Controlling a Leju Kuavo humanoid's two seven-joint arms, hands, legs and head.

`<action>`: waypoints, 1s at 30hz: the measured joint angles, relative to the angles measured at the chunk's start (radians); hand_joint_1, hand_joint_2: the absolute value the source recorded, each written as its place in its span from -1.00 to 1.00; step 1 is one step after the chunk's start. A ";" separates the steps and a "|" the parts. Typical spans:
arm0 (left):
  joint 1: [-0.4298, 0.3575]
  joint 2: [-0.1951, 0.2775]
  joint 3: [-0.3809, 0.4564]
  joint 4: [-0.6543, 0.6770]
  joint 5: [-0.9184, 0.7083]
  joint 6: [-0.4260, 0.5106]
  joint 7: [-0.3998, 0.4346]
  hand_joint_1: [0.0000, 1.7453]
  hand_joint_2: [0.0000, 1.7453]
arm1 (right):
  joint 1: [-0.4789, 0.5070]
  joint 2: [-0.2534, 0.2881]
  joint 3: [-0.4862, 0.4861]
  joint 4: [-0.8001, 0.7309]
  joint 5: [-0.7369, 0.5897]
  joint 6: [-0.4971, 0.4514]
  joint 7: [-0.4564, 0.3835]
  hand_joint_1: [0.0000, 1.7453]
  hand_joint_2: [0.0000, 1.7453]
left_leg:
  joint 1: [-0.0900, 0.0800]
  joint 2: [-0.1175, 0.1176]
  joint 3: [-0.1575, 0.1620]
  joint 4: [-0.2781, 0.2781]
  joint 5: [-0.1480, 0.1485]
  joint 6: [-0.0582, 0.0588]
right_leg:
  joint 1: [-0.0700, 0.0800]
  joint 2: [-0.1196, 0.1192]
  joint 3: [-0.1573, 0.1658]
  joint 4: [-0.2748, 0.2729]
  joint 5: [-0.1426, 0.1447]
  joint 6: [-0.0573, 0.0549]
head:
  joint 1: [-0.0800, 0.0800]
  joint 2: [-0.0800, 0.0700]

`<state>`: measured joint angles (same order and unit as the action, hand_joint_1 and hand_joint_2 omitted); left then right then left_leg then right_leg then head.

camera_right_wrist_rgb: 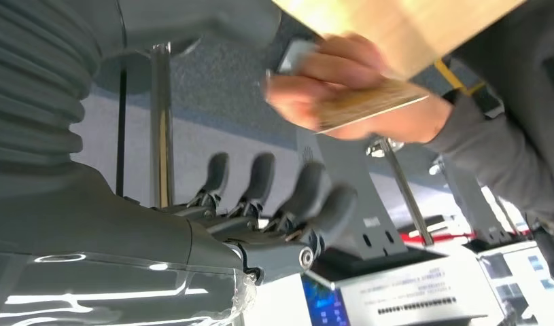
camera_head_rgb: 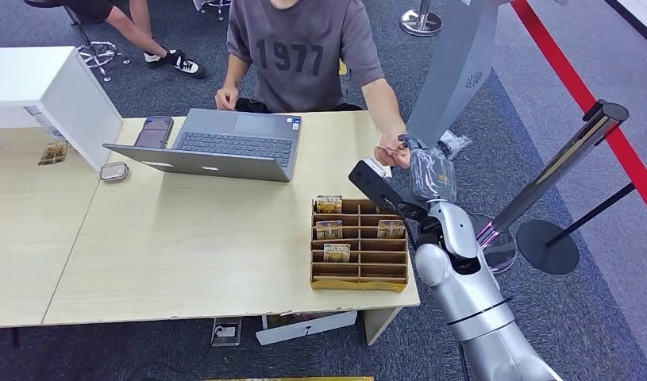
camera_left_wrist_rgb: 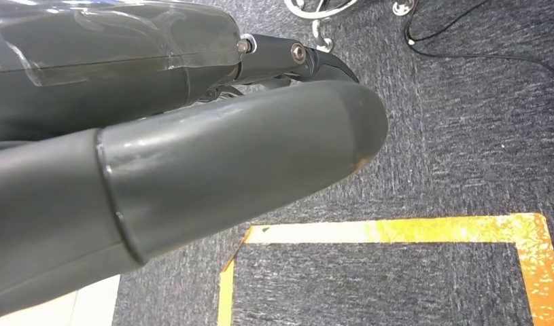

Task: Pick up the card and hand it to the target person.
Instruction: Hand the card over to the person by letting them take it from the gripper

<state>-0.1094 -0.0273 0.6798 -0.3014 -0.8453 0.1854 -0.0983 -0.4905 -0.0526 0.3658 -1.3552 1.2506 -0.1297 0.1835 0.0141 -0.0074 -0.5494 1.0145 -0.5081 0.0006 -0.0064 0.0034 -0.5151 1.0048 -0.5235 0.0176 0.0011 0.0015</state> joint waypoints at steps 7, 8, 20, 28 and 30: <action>0.000 -0.003 0.000 0.000 0.006 0.006 0.017 -1.00 -1.00 | 0.050 0.031 -0.002 -0.015 -0.115 -0.035 -0.012 -1.00 -0.50 | 0.000 0.000 0.000 0.000 0.000 0.000 | 0.000 0.000 0.000 0.000 0.000 0.000 | 0.000 0.000; 0.001 -0.004 0.000 0.000 0.007 0.007 0.019 -1.00 -1.00 | 0.057 0.034 -0.003 -0.024 -0.135 -0.048 -0.015 -1.00 0.00 | 0.000 0.000 0.000 0.000 0.000 0.000 | 0.000 0.000 0.000 0.000 0.000 0.000 | 0.000 0.000; 0.002 -0.018 0.006 0.000 0.017 0.019 0.047 -1.00 -1.00 | 0.202 0.050 -0.116 -0.246 -0.566 -0.176 -0.105 -1.00 1.00 | 0.000 0.001 0.001 0.000 0.000 0.000 | 0.000 0.000 -0.001 0.000 0.000 0.000 | 0.000 0.000; 0.002 -0.027 0.021 0.000 0.036 0.026 0.054 -1.00 -1.00 | 0.325 0.069 -0.147 -0.354 -0.719 -0.141 -0.149 -1.00 1.00 | 0.000 0.001 0.001 0.000 0.000 0.000 | 0.000 0.000 0.000 0.000 0.000 0.000 | 0.000 0.000; 0.001 -0.029 0.024 0.000 0.042 0.027 0.056 -1.00 -1.00 | 0.349 0.076 -0.146 -0.366 -0.757 -0.125 -0.162 -1.00 1.00 | 0.000 0.001 0.001 0.000 0.000 0.000 | 0.000 0.000 0.000 0.000 0.000 0.000 | 0.000 0.000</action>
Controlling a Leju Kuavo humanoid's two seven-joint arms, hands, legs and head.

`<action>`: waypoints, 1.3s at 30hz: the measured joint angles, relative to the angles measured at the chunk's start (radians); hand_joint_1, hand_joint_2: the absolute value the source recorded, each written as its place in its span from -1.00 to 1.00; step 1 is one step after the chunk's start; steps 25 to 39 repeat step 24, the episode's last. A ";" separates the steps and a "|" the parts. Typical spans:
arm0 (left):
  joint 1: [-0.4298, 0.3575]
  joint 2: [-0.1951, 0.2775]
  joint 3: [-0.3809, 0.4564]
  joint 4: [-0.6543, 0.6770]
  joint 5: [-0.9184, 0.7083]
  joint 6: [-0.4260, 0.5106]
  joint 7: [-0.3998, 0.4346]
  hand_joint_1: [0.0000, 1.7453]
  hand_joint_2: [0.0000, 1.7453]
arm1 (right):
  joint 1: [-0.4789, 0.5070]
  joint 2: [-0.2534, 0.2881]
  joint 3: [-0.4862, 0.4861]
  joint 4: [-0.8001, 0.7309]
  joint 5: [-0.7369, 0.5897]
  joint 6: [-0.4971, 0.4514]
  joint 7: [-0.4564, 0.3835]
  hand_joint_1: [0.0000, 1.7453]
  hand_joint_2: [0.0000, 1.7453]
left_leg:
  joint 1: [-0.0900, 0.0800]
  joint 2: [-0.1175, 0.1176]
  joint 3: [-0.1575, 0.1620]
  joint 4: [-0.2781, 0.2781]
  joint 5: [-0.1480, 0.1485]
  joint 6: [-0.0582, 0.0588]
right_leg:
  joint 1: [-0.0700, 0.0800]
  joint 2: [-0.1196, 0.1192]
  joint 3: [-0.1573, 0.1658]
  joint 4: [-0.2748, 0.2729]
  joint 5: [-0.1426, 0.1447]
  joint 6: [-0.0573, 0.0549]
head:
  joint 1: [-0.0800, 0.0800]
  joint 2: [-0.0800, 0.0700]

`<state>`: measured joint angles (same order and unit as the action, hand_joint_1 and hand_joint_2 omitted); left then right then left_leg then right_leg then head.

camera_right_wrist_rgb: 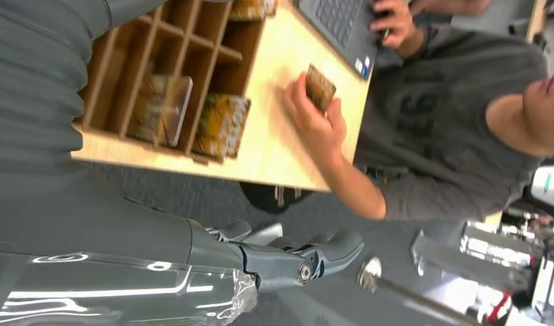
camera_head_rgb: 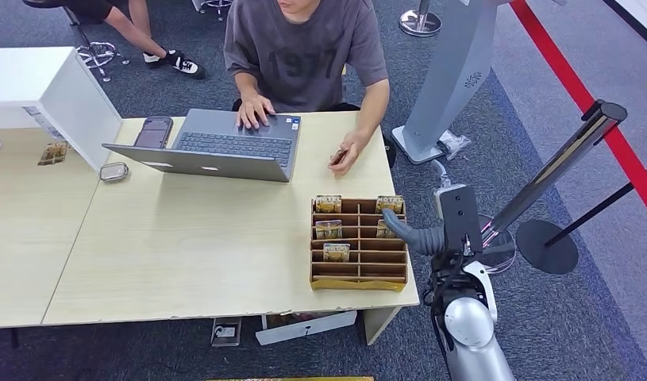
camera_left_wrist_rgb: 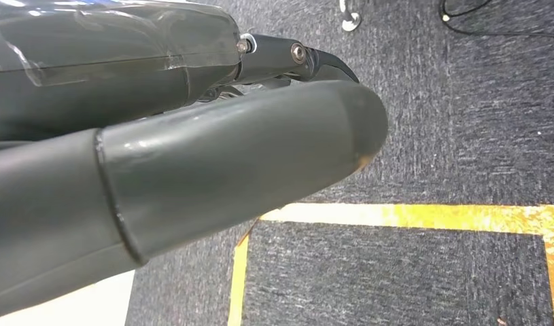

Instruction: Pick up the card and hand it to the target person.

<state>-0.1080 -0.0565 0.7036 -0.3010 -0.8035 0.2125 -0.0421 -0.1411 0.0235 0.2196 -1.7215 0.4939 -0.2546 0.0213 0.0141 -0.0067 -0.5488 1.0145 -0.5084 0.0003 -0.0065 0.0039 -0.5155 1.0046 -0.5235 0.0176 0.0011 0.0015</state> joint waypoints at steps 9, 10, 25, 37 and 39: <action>-0.001 -0.009 0.012 0.000 0.013 0.012 -0.001 -1.00 -1.00 | 0.068 0.021 0.045 -0.024 -0.127 0.043 -0.022 -1.00 1.00 | 0.000 0.000 0.000 0.000 0.000 0.000 | 0.000 0.000 0.000 0.000 0.000 0.000 | 0.000 0.000; -0.002 -0.010 0.014 0.000 0.015 0.014 -0.002 -1.00 -1.00 | 0.070 0.022 0.054 -0.027 -0.133 0.045 -0.023 -1.00 1.00 | 0.000 0.000 0.000 0.000 0.000 0.000 | 0.000 0.000 0.000 0.000 0.000 0.000 | 0.000 0.000; -0.002 -0.029 0.030 -0.007 0.025 0.029 -0.006 -1.00 -1.00 | 0.085 0.019 0.102 -0.035 -0.032 0.012 -0.017 -1.00 1.00 | 0.000 0.000 0.000 0.000 0.000 0.000 | 0.000 0.000 0.000 0.000 0.000 0.000 | 0.000 0.000; -0.002 -0.029 0.030 -0.007 0.025 0.029 -0.006 -1.00 -1.00 | 0.085 0.019 0.102 -0.035 -0.032 0.012 -0.017 -1.00 1.00 | 0.000 0.000 0.000 0.000 0.000 0.000 | 0.000 0.000 0.000 0.000 0.000 0.000 | 0.000 0.000; -0.002 -0.029 0.030 -0.007 0.025 0.029 -0.006 -1.00 -1.00 | 0.085 0.019 0.102 -0.035 -0.032 0.012 -0.017 -1.00 1.00 | 0.000 0.000 0.000 0.000 0.000 0.000 | 0.000 0.000 0.000 0.000 0.000 0.000 | 0.000 0.000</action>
